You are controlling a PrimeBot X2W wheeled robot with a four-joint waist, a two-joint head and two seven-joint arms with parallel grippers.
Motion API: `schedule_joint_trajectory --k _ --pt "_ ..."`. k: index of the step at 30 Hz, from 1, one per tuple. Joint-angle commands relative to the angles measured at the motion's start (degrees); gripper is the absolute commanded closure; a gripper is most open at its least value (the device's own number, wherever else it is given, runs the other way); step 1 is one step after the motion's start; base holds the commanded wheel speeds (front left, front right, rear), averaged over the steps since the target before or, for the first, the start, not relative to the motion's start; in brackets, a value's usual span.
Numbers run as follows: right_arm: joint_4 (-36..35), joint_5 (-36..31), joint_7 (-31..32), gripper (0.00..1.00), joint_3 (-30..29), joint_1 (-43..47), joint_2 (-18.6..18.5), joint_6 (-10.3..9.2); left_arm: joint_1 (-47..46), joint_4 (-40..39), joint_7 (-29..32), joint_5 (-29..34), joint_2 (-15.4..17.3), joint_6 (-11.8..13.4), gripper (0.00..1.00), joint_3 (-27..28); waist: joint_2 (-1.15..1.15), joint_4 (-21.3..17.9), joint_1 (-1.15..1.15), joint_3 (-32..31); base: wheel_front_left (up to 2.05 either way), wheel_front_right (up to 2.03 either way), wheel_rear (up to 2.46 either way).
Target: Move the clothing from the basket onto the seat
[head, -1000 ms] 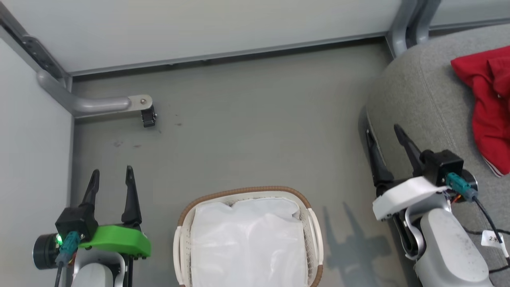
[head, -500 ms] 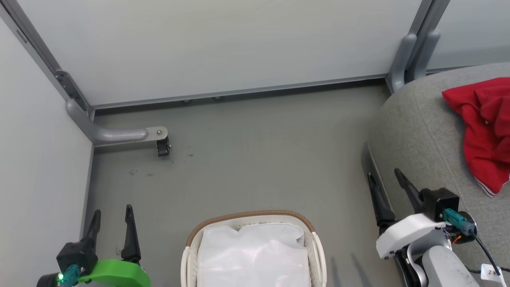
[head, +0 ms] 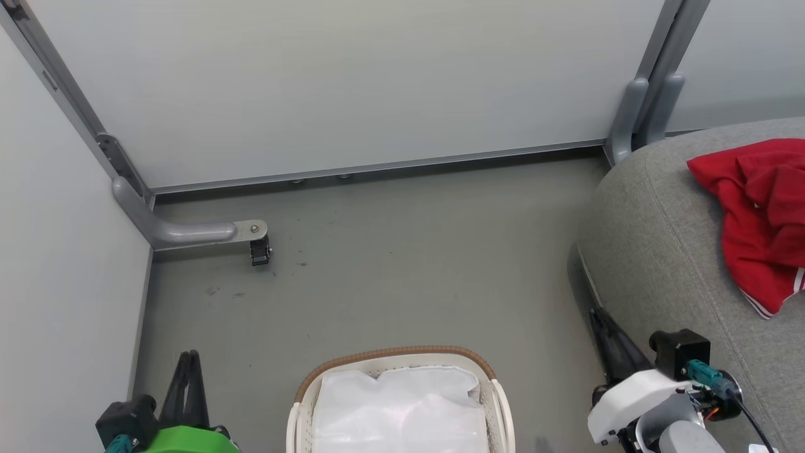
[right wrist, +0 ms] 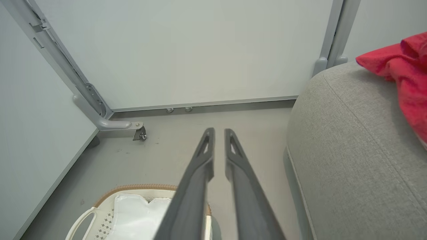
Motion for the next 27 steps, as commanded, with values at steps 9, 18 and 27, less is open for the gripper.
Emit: schedule_joint_trajectory --k 9,18,27 --pt "-1.43 9.49 2.76 1.0 -1.58 0.05 0.02 -0.01 -0.95 -0.9 2.8 -9.36 0.06 -0.01 1.0 0.65 0.0 -0.09 0.0 -0.14 0.0 0.0 0.0" --pt "-2.95 18.33 5.05 1.0 -2.73 0.45 0.06 -0.01 -1.52 -2.03 5.06 -18.07 0.11 -0.03 1.0 0.91 0.0 -0.19 0.0 -0.27 0.0 0.0 0.0" --pt "-4.2 26.25 7.15 1.0 -3.82 0.74 0.11 -0.02 -2.19 -2.92 7.17 -25.82 0.17 -0.04 1.0 1.25 0.0 -0.29 0.0 -0.41 0.0 0.0 0.0"
